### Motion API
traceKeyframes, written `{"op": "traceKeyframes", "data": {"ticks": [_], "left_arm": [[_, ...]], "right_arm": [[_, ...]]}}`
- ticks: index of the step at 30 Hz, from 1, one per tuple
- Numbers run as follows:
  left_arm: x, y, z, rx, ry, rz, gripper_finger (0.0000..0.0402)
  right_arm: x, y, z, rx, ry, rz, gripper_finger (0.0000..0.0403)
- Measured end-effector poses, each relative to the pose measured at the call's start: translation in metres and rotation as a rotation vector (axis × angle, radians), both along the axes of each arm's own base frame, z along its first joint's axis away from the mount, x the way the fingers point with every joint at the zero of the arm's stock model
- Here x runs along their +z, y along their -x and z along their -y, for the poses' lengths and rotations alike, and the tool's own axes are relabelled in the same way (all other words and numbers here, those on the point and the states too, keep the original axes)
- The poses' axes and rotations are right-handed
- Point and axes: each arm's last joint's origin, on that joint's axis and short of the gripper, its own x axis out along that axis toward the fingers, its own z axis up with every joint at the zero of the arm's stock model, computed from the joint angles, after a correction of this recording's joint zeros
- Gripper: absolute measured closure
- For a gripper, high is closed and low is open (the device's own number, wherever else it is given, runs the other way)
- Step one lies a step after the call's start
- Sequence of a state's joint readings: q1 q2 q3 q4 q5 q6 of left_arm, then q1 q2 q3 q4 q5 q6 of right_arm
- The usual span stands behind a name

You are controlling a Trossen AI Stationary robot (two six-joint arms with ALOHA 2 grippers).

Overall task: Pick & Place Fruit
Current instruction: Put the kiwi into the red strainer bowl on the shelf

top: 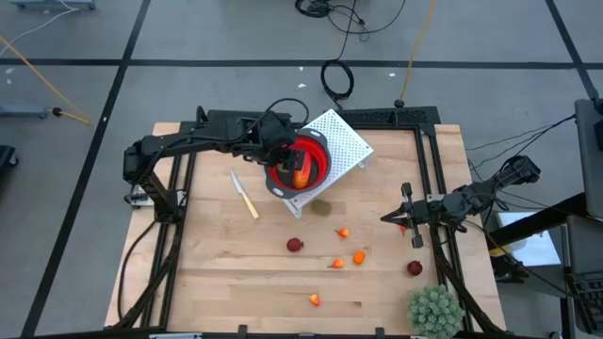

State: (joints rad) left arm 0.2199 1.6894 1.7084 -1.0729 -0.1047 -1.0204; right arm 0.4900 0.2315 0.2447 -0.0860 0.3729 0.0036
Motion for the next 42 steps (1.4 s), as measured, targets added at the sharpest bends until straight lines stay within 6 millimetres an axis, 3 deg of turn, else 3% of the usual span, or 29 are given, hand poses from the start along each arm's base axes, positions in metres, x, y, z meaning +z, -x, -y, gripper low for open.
{"op": "traceKeyframes", "data": {"ticks": [30,42], "left_arm": [[-0.0024,-0.0023,-0.0005,-0.148,-0.082,-0.017,0.0187],[-0.0025,-0.0023,-0.0004,-0.174,-0.096,-0.024,0.0110]], "right_arm": [[0.0007,-0.0001,0.0000,0.000,-0.004,0.006,0.0399],[0.0007,-0.0001,-0.0001,0.001,-0.018,0.005,0.0399]]}}
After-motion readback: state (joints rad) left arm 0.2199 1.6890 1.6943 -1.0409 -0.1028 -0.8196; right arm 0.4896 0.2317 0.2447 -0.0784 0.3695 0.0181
